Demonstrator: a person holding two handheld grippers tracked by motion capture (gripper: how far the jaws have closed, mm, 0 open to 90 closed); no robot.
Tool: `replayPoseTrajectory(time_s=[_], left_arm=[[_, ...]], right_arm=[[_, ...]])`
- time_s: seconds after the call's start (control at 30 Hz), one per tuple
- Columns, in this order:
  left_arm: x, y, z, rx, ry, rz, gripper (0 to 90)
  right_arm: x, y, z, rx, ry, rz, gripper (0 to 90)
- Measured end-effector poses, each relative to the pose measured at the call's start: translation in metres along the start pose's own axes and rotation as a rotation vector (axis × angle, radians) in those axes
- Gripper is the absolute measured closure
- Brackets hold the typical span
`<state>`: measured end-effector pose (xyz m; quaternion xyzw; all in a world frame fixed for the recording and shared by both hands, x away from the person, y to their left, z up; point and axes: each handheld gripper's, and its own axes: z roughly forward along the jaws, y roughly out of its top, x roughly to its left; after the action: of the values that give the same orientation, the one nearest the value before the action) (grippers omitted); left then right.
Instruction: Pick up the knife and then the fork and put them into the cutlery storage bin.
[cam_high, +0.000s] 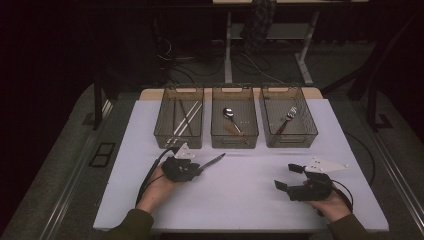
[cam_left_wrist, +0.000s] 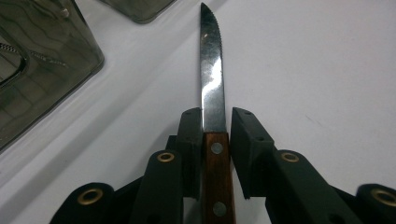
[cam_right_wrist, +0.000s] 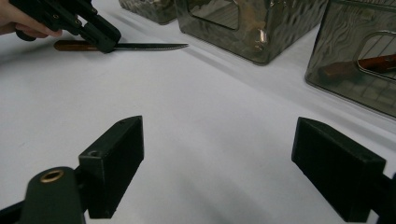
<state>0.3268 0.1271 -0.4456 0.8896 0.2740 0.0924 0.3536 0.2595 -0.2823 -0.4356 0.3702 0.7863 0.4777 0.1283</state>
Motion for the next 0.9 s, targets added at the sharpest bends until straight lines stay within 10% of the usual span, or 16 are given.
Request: replayPoseTrajectory(time_s=[0.53,0.9], left_arm=[[-0.007,0.004,-0.004,0.023,0.017,0.002,76.6],[-0.03,0.019,-0.018,-0.093,-0.05,0.004,76.6]], right_arm=[[0.0,0.002,0.0,-0.009,-0.022,0.015,14.0],[0.008,0.014,0.009,0.025,0.062,-0.001,13.5]])
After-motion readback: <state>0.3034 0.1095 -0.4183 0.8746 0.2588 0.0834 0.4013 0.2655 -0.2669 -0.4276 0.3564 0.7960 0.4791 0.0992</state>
